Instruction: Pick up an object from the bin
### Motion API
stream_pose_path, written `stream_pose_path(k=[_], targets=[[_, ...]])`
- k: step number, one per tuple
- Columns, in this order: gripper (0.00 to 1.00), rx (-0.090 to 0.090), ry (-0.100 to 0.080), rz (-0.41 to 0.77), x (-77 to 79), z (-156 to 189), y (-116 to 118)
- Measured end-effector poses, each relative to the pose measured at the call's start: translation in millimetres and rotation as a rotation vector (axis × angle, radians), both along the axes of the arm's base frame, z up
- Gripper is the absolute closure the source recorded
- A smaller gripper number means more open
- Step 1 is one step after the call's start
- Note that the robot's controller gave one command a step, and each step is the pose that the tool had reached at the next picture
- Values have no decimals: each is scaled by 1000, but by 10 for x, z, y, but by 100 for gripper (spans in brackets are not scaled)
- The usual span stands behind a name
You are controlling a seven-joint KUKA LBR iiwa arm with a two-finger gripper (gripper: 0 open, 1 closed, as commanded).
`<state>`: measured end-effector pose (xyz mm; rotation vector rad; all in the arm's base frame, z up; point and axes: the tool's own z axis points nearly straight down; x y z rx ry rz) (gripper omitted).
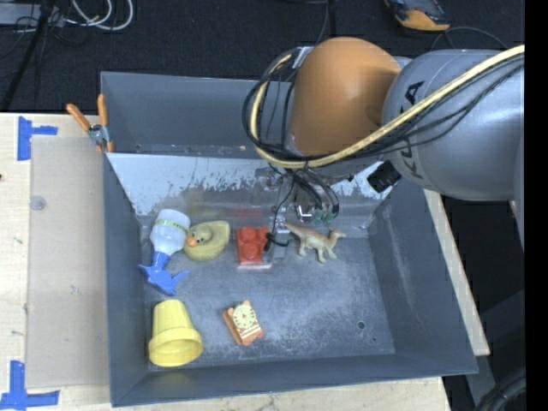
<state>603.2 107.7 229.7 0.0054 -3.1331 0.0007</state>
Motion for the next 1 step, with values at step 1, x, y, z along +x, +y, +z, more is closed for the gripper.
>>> stream_pose_path(k=[1], targets=[[0, 1, -7, -2, 10, 50, -5]])
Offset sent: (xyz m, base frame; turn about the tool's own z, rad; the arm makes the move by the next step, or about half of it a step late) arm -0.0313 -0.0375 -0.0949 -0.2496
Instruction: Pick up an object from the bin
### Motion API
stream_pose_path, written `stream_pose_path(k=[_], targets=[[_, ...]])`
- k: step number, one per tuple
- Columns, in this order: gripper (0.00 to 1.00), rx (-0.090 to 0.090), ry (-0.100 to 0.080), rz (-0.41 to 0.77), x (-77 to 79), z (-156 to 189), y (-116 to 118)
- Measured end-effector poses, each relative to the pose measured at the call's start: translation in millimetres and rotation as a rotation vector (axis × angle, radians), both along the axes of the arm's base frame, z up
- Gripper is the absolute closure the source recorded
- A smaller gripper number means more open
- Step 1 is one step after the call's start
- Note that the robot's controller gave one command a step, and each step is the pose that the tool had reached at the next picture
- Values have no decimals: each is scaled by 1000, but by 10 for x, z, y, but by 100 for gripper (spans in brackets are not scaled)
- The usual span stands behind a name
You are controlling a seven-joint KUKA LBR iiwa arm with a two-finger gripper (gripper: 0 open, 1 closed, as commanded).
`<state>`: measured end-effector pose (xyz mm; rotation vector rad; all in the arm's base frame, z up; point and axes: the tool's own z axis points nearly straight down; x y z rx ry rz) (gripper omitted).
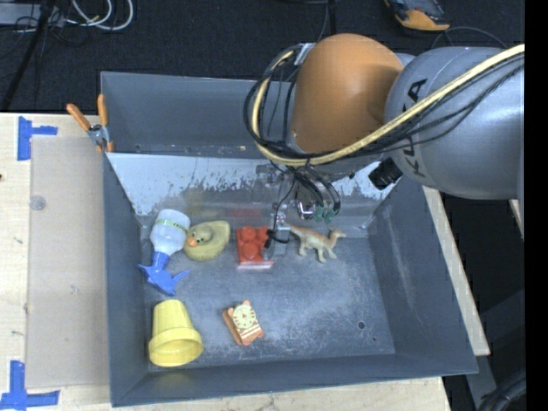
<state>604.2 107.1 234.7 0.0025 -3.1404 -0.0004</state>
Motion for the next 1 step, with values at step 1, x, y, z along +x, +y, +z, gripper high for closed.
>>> stream_pose_path(k=[1], targets=[[0, 1, -6, 55, -53, -175, -58]])
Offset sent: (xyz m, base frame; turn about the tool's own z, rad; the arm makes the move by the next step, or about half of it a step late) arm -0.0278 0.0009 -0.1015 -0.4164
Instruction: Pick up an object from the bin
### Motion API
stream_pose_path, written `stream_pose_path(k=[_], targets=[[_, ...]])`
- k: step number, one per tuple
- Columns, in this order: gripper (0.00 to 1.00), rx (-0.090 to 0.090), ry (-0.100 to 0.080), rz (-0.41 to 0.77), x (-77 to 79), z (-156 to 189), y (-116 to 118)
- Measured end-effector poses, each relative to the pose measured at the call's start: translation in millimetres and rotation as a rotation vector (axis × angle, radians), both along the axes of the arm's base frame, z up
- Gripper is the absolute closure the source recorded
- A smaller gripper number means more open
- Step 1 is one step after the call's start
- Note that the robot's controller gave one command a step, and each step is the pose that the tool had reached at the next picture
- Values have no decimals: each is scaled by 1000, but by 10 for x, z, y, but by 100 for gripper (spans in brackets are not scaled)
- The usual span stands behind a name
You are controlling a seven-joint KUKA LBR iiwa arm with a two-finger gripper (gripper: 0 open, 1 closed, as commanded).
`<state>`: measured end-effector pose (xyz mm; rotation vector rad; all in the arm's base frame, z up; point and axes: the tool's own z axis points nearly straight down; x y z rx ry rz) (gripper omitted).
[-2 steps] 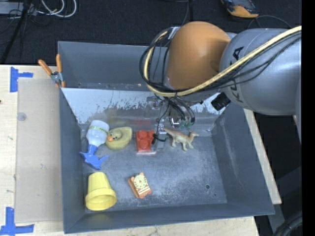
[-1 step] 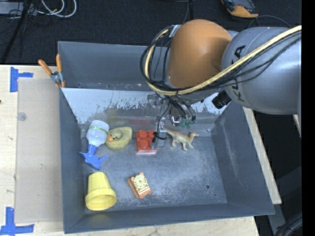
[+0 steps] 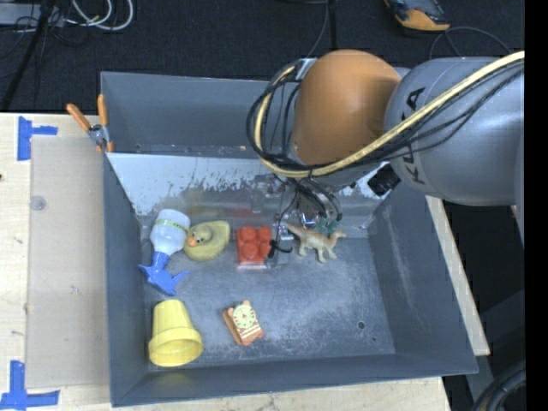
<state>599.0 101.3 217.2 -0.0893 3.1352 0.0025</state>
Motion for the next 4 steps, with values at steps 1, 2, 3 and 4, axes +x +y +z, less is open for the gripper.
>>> stream_pose_path(k=[1, 2, 3, 4], targets=[[0, -2, 6, 249, -134, -520, 18], [0, -2, 1, 484, -251, -871, -159], [0, -3, 1, 452, -420, -1292, -135], [0, -1, 7, 516, -585, -1539, -57]])
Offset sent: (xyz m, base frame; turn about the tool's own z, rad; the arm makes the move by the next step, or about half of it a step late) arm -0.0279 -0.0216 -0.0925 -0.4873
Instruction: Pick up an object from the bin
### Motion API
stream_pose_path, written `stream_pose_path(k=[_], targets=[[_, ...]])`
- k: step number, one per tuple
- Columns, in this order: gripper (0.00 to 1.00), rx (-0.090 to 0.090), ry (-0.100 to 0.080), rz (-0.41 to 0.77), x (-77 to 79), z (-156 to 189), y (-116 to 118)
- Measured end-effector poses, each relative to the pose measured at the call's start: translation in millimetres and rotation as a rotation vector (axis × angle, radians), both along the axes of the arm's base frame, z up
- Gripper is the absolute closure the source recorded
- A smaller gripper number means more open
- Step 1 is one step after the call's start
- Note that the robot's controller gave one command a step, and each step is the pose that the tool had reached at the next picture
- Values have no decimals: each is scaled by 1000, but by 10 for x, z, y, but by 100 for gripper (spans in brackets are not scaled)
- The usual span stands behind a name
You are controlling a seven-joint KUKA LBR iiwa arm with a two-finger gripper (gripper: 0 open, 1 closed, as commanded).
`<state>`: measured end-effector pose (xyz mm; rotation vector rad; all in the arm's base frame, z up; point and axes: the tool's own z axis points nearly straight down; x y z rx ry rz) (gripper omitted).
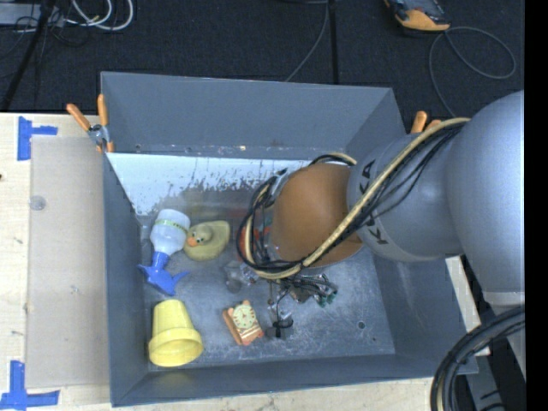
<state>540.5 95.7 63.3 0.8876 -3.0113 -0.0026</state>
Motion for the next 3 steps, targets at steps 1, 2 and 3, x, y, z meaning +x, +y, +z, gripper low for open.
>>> stream_pose_path(k=[1, 2, 3], targets=[[100, 1, -3, 234, -257, 67, 277], [100, 1, -3, 233, -257, 67, 276], [100, 2, -11, 199, -263, 1823, 171]])
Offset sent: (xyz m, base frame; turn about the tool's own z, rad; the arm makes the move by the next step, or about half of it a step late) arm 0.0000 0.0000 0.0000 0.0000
